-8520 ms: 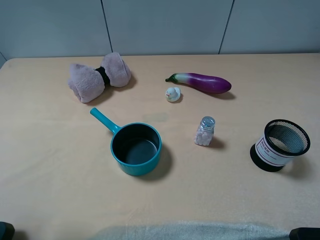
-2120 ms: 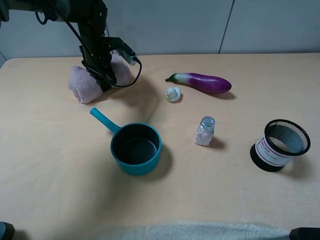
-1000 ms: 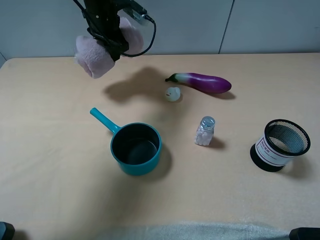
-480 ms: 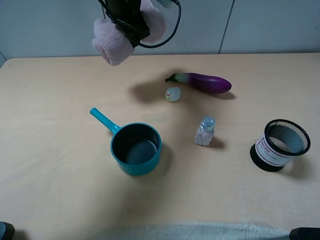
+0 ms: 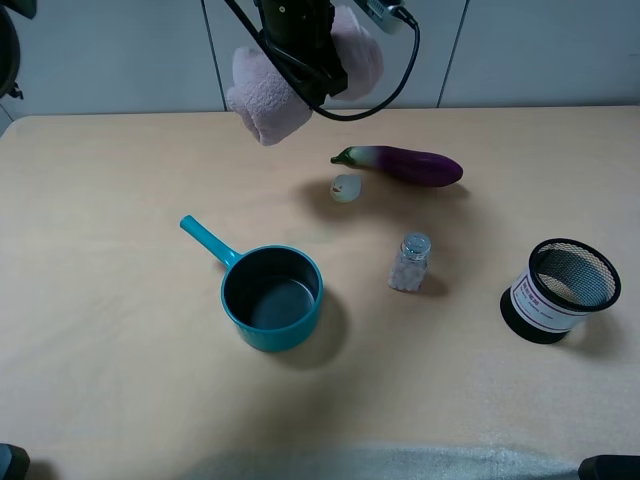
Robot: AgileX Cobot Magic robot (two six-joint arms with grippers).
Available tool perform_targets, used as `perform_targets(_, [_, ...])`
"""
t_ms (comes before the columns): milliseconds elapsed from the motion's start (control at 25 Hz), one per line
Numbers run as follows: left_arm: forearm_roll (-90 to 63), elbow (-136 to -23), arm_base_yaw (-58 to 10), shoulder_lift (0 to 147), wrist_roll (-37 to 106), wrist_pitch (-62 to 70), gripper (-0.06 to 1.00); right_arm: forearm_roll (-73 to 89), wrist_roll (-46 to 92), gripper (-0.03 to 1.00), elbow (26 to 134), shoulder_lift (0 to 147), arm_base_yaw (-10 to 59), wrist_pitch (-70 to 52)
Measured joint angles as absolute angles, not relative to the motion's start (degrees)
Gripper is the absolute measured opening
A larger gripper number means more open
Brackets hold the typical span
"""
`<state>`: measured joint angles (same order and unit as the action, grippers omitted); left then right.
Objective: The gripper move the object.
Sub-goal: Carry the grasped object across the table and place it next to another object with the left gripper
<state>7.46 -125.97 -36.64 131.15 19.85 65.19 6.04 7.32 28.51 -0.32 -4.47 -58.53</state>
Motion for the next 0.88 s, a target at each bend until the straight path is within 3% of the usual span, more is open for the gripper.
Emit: perform_targets(880, [5.03,-126.04,-52.34,130.31,19.29,66.65,0.50,6.04,7.32,0.67,28.51,-0.32,-4.47,-58.59])
